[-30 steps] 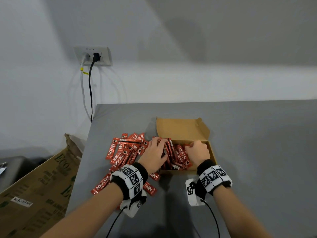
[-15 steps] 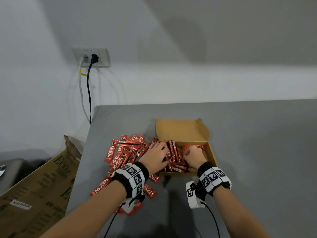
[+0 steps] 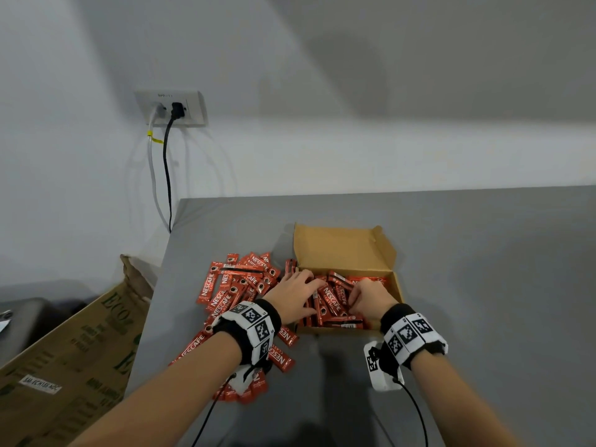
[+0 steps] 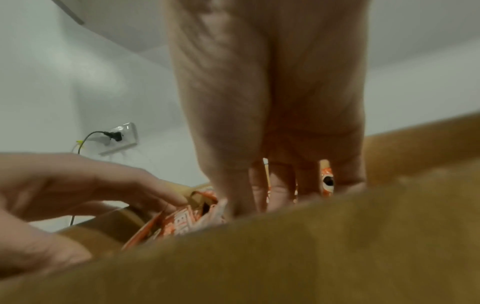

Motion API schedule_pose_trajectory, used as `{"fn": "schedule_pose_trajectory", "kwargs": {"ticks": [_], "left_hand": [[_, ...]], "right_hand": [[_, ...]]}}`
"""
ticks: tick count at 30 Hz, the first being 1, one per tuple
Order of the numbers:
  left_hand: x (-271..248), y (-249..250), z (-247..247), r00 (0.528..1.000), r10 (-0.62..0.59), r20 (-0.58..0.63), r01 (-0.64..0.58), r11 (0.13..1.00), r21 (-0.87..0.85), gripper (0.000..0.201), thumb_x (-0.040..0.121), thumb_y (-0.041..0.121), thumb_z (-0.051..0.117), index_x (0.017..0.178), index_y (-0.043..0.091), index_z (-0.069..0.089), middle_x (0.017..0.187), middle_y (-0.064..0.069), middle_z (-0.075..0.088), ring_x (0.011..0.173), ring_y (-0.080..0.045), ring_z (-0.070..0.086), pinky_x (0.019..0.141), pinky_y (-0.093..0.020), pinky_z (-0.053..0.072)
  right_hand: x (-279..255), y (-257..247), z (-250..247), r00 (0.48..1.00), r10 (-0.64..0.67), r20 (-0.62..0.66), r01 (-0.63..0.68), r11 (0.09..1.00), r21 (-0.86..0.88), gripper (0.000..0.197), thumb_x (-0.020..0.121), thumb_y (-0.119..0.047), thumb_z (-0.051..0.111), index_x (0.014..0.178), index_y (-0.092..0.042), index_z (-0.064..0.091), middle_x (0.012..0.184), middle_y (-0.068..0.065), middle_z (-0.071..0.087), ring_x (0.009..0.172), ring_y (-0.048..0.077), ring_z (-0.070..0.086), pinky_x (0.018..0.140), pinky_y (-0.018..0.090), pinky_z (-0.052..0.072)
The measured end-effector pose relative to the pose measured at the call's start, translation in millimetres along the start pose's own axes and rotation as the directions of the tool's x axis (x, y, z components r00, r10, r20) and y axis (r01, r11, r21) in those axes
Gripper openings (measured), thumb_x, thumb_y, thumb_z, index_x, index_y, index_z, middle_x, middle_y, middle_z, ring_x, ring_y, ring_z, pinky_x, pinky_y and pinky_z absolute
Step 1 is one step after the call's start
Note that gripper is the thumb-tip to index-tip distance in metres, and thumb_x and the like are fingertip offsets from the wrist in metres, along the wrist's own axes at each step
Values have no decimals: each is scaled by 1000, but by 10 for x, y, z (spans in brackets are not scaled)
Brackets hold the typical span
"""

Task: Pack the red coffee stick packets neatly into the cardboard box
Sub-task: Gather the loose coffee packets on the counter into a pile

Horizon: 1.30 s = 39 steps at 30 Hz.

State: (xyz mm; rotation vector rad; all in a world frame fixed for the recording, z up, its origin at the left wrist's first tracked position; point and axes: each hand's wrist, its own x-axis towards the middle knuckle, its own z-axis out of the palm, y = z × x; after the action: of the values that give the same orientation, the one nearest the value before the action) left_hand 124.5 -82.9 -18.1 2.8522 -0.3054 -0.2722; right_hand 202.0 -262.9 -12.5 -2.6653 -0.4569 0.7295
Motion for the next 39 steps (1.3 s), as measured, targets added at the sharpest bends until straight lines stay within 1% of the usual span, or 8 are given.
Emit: {"fn": "schedule_pose_trajectory", "kwargs": {"ticks": [5,10,15,19,27,32,36,39], "left_hand": [[-37,31,33,998,-13,-53,6,990,-143,62,91,27,59,144,14,30,143,-6,33,129,-19,38,108,-28,34],[-29,158,-61,989,59,-137,-51,997,60,46,94,20,50,139,15,39,143,-7,34,134,-22,30,114,-42,24],[46,401,-51,958,281,59,-281,960,-14,38,93,15,53,130,5,50,129,-13,49,119,-26,44,104,-39,36],[97,489,-77,934,324,148,-308,943,-122,43,87,-3,49,131,-2,47,126,-21,53,118,-32,48,104,-39,35],[170,589,-112,961,208,182,-132,924,-359,46,89,13,60,131,1,47,120,-16,59,106,-28,56,83,-20,38],[179,599,-77,971,209,112,-165,935,-315,33,88,17,63,114,-2,58,114,-17,60,100,-26,56,82,-24,39],[117,455,-207,997,15,-70,-46,884,-465,25,95,19,53,111,2,59,105,-11,65,80,-17,61,77,-25,49],[122,315,-252,969,-179,-172,70,862,-503,27,94,12,52,120,5,49,104,-12,65,80,-18,64,74,-27,54]], "right_hand": [[-18,46,-3,1000,-14,-16,15,999,33,26,83,-5,65,63,-20,58,85,2,64,82,13,59,76,24,49],[-17,79,-134,987,26,-160,-19,999,47,22,81,-5,62,65,-19,58,78,-2,62,79,15,61,79,29,53],[-25,105,-168,969,46,-241,-62,996,-57,23,78,-19,71,98,-16,61,103,7,63,96,25,61,85,36,51],[-17,96,-83,972,-6,-236,-34,986,-162,21,81,-17,61,102,-14,64,108,6,63,100,26,60,85,36,50],[-24,65,-76,973,-72,-221,29,981,-193,12,85,-11,57,91,-9,67,97,10,67,87,27,65,78,35,53],[-55,80,-155,979,-73,-192,40,984,-171,13,85,-12,57,83,-11,69,91,7,68,87,25,63,72,31,50],[-81,48,-218,965,-96,-243,81,994,-71,13,85,-10,60,82,-4,70,86,10,69,85,23,64,75,32,52],[-131,-80,-204,949,-106,-296,126,991,52,15,84,-15,66,98,-8,67,84,6,67,77,16,63,65,18,50]]}}
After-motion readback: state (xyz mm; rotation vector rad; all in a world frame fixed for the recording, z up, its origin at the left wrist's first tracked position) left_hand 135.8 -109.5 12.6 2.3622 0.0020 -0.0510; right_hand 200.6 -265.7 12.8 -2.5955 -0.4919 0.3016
